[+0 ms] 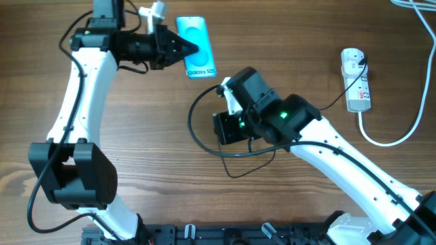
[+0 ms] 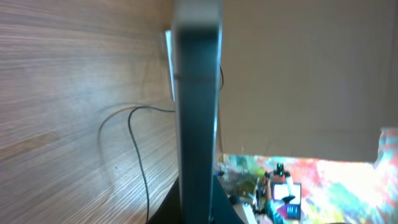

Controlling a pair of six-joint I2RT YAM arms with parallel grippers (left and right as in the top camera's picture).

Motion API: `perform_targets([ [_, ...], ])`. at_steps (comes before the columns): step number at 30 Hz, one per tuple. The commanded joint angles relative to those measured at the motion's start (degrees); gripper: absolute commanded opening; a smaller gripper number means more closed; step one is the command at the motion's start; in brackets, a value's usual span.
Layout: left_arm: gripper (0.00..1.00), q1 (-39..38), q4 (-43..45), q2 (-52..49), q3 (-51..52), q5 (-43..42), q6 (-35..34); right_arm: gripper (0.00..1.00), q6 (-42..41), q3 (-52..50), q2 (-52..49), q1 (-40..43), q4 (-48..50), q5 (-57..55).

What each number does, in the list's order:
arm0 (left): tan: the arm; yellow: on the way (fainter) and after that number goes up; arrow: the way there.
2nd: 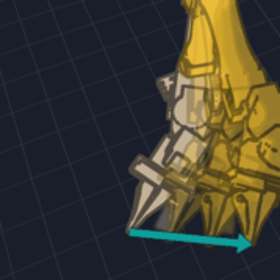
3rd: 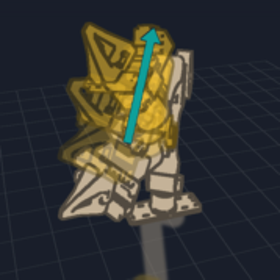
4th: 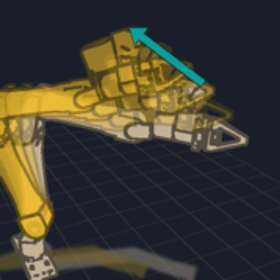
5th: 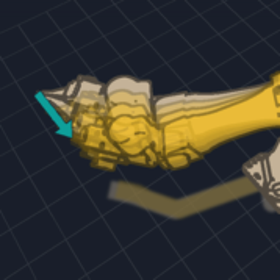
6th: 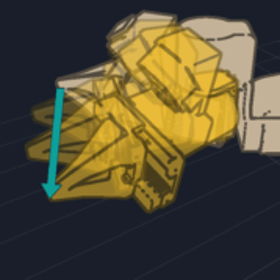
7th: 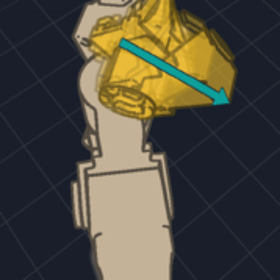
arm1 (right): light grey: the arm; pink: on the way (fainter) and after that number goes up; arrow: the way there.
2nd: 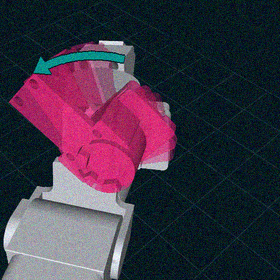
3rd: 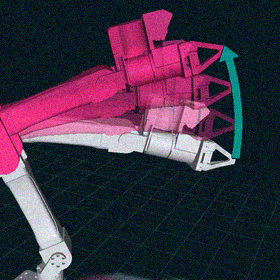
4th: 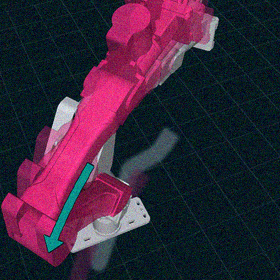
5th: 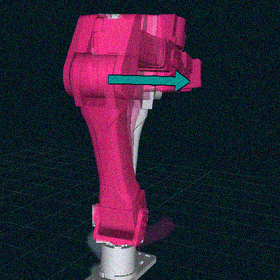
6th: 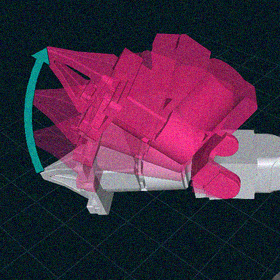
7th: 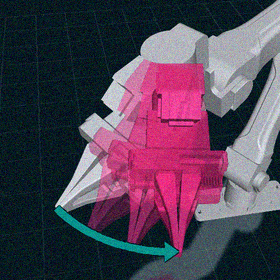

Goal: Plug charger to phone and switch on socket
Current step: 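Lift the plug with the right gripper to the phone's bottom port, then push the USB-C plug into the phone's port with the right gripper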

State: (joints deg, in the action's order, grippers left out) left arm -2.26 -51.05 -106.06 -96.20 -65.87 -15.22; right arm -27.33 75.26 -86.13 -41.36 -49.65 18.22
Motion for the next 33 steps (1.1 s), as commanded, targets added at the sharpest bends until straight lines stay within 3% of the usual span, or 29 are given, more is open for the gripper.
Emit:
perform_targets([
  [1, 0.04, -3.3, -0.9, 0.7, -0.2, 2.2, 3.3, 0.05, -0.3, 0.7, 0.5, -0.3, 1.2, -1.6],
  [4, 0.04, -5.6, -3.7, 0.7, -0.2, 4.9, 7.5, 0.04, -1.4, 0.7, 0.5, -0.3, 1.5, -5.2],
  [12, 0.04, -5.9, -4.3, 0.7, -0.2, 5.1, 7.6, 0.05, -2.9, 0.9, 0.5, -0.2, 5.3, -8.5],
  [16, 0.04, -5.9, -7.8, 0.7, -0.2, 5.8, 11.8, 0.05, -3.1, 0.9, 0.5, -0.1, 7.6, -8.7],
  [33, 0.04, -5.7, -6.9, 0.7, -0.2, 6.8, 13.0, 0.04, -4.3, 0.9, 0.5, -0.2, 8.2, -6.1],
])
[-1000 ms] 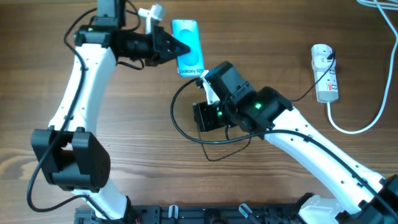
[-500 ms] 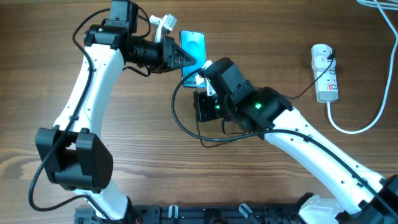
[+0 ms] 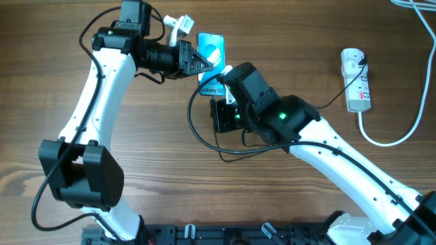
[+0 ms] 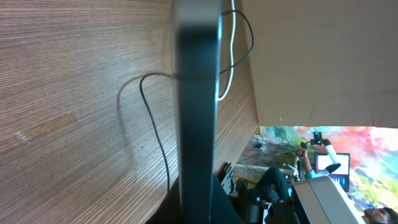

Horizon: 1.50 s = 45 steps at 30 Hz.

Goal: Plug charger to phone and switch on socket
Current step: 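Push the USB-C plug into the phone's port with the right gripper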

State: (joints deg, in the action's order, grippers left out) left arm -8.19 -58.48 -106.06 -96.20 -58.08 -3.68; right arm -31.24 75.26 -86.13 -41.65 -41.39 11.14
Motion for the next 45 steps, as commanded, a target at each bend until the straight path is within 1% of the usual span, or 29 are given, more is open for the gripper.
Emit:
perform_targets([
  [1, 0.04, 0.2, 0.7, 0.7, -0.2, -0.9, 1.3, 0.04, -0.4, 0.9, 0.5, 0.1, -0.3, 1.0],
  [4, 0.04, 0.2, 0.6, 0.7, -0.2, -1.0, 0.2, 0.04, -0.4, 0.9, 0.5, 0.2, -0.1, 0.9],
  [14, 0.04, 0.2, -0.8, 0.7, -0.2, -1.0, 0.3, 0.04, -0.5, 0.9, 0.5, 0.2, 1.3, 0.9],
  [18, 0.04, 0.2, -1.7, 0.7, -0.2, -1.0, 0.3, 0.04, -1.9, 0.9, 0.5, 0.5, 1.3, 0.3],
  [20, 0.04, 0.2, -1.7, 0.7, -0.2, -2.5, 0.5, 0.04, -1.9, 0.9, 0.5, 0.5, 1.3, 0.3],
  [22, 0.04, 0.2, -1.6, 0.7, -0.2, -6.2, 2.0, 0.04, -2.4, 0.9, 0.5, 0.5, 1.3, 0.4],
  [29, 0.04, 0.2, -1.6, 0.7, -0.2, -5.7, 2.0, 0.04, -3.4, 0.9, 0.5, 1.7, 1.5, 0.6],
  [32, 0.04, 0.2, -1.9, 0.7, -0.2, -2.0, 2.0, 0.05, -3.2, 0.9, 0.5, 2.2, 1.5, 1.0],
  [38, 0.04, 0.2, -1.9, 0.7, -0.2, -2.0, 2.1, 0.04, -3.3, 0.9, 0.5, 2.2, 1.7, 1.0],
  [41, 0.04, 0.1, -3.7, 0.7, -0.2, -2.0, 5.0, 0.04, -3.5, 0.9, 0.5, 2.4, 2.0, 1.0],
  [45, 0.04, 0.1, -4.3, 0.7, -0.2, -2.1, 5.0, 0.05, -3.9, 0.9, 0.5, 2.4, 3.5, 1.2],
])
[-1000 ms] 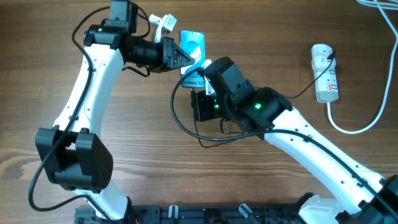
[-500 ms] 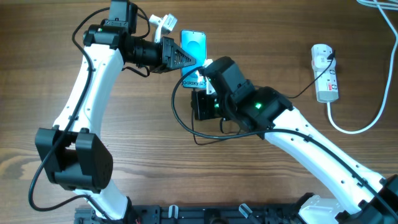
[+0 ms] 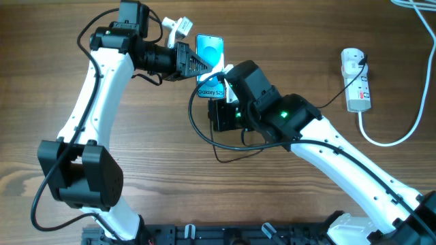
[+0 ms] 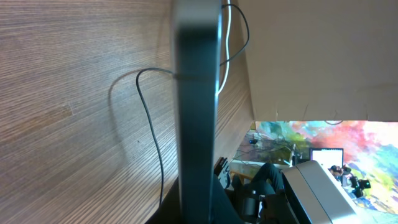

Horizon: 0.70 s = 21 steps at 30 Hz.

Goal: Plug charger to phone and switch on socket

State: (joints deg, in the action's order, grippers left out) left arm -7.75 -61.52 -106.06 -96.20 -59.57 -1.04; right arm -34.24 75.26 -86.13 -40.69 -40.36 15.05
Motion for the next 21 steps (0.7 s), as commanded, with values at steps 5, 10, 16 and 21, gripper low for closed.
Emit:
perform_targets([
  [5, 0.04, -0.3, -1.4, 0.7, -0.2, -0.6, 2.3, 0.05, -0.8, 3.0, 0.5, 1.8, 2.4, -2.8],
  [10, 0.04, -0.3, -3.1, 0.7, -0.2, -1.0, 2.1, 0.04, -0.3, 3.2, 0.5, 1.8, 3.8, -4.5],
  [16, 0.04, -0.3, -4.7, 0.7, -0.2, -1.0, 2.1, 0.05, -0.3, 3.2, 0.5, 1.8, 5.4, -6.1],
  [21, 0.04, -0.3, -4.8, 0.7, -0.2, -1.0, 4.3, 0.04, -0.5, 3.3, 0.5, 2.8, 5.8, -4.3],
])
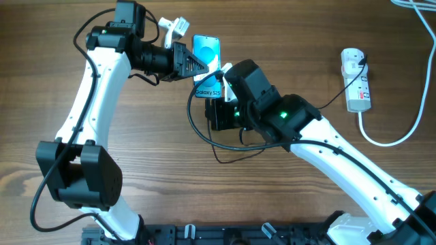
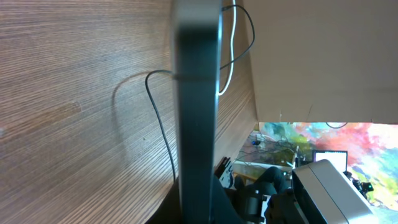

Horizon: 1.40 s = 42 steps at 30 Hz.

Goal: Plug charger to phone and switch on socket

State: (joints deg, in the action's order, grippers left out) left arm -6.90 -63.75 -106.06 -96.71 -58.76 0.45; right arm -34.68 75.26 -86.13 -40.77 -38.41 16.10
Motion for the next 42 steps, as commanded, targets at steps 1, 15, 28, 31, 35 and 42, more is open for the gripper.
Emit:
perform_targets([
  [1, 0.04, -1.2, -2.6, 0.7, 0.3, -1.8, 2.8, 0.04, -0.1, 3.3, 0.5, 3.3, 3.8, -5.0],
  [15, 0.04, -1.1, -1.2, 0.7, 0.3, -0.9, 1.7, 0.27, 0.0, 3.3, 0.5, 4.1, 2.6, -2.0],
  [28, 0.04, -5.9, 3.9, -4.6, 10.8, 12.9, -5.9, 1.0, -5.7, 2.6, 6.4, 20.2, -24.7, -7.6],
  [31, 0.04, -9.3, 8.3, -6.7, 11.4, 13.0, -10.7, 1.0, -5.8, -0.2, 6.1, 20.8, -25.4, -8.4],
  [35, 0.04, -13.4, 11.1, -8.1, 11.4, 13.0, -11.9, 1.0, -6.0, -5.4, 5.6, 20.8, -23.8, -8.4],
  [42, 0.04, -14.9, 17.6, -8.4, 11.4, 18.0, -18.9, 1.0, -6.0, -7.5, 5.6, 20.8, -22.5, -7.0],
])
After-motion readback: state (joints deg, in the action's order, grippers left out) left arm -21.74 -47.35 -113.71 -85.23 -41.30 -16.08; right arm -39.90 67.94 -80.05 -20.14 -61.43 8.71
